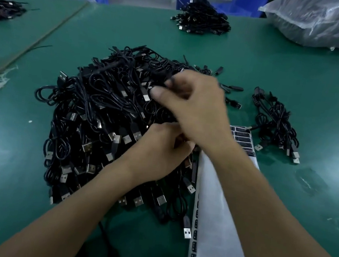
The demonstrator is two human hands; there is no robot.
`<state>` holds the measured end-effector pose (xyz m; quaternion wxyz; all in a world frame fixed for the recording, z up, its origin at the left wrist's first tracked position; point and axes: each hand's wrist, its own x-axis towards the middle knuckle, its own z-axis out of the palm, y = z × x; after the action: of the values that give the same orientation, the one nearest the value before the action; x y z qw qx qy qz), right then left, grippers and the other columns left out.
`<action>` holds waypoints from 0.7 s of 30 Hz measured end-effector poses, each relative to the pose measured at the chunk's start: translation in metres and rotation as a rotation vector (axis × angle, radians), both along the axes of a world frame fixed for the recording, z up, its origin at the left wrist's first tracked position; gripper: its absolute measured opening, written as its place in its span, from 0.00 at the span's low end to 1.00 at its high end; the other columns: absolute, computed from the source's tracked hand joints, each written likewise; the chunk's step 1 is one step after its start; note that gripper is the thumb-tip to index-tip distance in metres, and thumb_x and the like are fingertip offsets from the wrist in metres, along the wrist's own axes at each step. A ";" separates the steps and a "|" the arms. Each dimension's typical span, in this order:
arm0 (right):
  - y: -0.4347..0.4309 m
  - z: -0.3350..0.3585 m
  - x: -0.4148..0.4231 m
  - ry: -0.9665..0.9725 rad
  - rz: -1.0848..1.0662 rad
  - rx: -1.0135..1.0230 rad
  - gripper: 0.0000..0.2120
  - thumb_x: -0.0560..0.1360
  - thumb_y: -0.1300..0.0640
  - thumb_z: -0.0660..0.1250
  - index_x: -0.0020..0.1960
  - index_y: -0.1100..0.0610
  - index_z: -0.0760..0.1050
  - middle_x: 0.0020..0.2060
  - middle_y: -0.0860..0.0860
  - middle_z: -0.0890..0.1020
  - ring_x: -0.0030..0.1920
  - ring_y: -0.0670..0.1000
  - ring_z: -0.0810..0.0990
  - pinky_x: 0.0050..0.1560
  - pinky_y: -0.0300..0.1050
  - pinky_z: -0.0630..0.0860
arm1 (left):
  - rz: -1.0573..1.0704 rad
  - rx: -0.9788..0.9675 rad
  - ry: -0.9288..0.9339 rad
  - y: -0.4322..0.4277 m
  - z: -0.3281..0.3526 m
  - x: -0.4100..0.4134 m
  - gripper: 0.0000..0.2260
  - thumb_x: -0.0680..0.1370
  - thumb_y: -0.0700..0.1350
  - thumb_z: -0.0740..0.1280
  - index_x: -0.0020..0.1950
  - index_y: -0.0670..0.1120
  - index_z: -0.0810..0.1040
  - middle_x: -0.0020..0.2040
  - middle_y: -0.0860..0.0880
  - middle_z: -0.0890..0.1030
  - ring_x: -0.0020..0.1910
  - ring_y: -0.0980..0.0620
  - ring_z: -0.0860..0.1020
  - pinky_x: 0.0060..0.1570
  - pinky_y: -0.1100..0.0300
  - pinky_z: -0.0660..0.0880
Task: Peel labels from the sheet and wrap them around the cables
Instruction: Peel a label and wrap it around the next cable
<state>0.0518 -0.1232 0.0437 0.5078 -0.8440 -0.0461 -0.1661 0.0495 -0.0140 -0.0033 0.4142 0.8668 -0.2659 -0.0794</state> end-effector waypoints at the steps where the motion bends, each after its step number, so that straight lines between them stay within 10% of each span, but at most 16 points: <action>1: -0.009 0.000 0.000 0.001 -0.059 0.107 0.08 0.74 0.51 0.75 0.42 0.53 0.79 0.38 0.48 0.84 0.41 0.48 0.83 0.46 0.42 0.79 | 0.000 -0.030 0.025 0.000 0.003 -0.002 0.06 0.81 0.44 0.65 0.47 0.45 0.80 0.34 0.51 0.81 0.36 0.45 0.81 0.37 0.48 0.80; 9: -0.073 -0.012 -0.032 0.273 -0.120 0.578 0.07 0.76 0.56 0.71 0.44 0.60 0.81 0.31 0.49 0.83 0.30 0.44 0.77 0.33 0.34 0.76 | 0.076 -0.387 0.231 0.001 0.012 0.000 0.16 0.75 0.56 0.69 0.35 0.46 0.74 0.25 0.53 0.68 0.24 0.55 0.65 0.25 0.63 0.63; 14: -0.067 -0.020 -0.060 0.645 0.256 0.472 0.11 0.64 0.51 0.74 0.41 0.57 0.84 0.34 0.54 0.85 0.30 0.48 0.80 0.33 0.38 0.79 | 0.185 -0.545 0.420 0.001 0.014 0.006 0.21 0.83 0.59 0.58 0.51 0.45 0.83 0.36 0.48 0.84 0.33 0.52 0.81 0.30 0.61 0.76; 21: -0.050 -0.031 -0.069 0.681 0.410 0.301 0.10 0.76 0.53 0.73 0.47 0.62 0.82 0.38 0.56 0.86 0.36 0.49 0.85 0.34 0.38 0.80 | 0.190 -0.559 0.311 0.002 0.012 0.001 0.21 0.85 0.52 0.57 0.39 0.45 0.79 0.30 0.48 0.81 0.29 0.52 0.79 0.31 0.60 0.77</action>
<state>-0.0173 -0.1728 0.0131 0.6341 -0.7405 -0.0179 0.2217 0.0507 -0.0121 0.0090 0.6773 0.7180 -0.1288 -0.0956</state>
